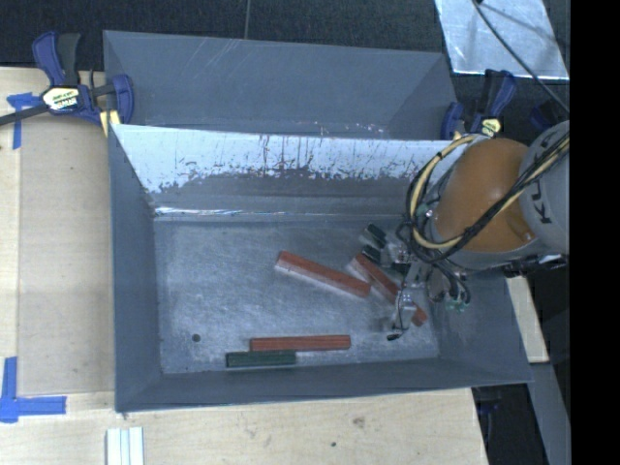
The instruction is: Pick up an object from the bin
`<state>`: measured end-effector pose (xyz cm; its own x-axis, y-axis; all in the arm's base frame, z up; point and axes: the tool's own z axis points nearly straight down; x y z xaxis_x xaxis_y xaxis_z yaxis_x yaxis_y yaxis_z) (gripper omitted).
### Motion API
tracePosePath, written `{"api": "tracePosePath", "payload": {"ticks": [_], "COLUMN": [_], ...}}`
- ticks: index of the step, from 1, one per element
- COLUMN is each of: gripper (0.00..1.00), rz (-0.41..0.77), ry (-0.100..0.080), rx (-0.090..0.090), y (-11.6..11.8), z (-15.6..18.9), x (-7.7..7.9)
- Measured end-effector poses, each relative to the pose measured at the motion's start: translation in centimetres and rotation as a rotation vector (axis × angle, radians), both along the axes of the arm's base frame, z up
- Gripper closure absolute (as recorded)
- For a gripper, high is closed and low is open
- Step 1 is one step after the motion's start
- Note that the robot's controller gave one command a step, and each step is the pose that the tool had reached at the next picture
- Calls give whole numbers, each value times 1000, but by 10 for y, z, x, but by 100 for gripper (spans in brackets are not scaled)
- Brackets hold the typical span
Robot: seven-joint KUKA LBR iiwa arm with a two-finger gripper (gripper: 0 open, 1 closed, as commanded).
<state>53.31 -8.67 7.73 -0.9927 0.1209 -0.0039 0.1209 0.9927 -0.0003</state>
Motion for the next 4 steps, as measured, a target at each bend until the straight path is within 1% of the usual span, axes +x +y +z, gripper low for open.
{"api": "tracePosePath", "payload": {"ticks": [1, 2, 3, 4], "gripper": [0, 100, 100, 100], "rz": [-173, -172, 406, 377], "ry": [-2, -7, -4, -5], "rx": [1, 0, -3, -3], "y": [8, 7, -25, -37], "z": [-6, -5, 22, 67], "x": [55, 57, 90, 79]}}
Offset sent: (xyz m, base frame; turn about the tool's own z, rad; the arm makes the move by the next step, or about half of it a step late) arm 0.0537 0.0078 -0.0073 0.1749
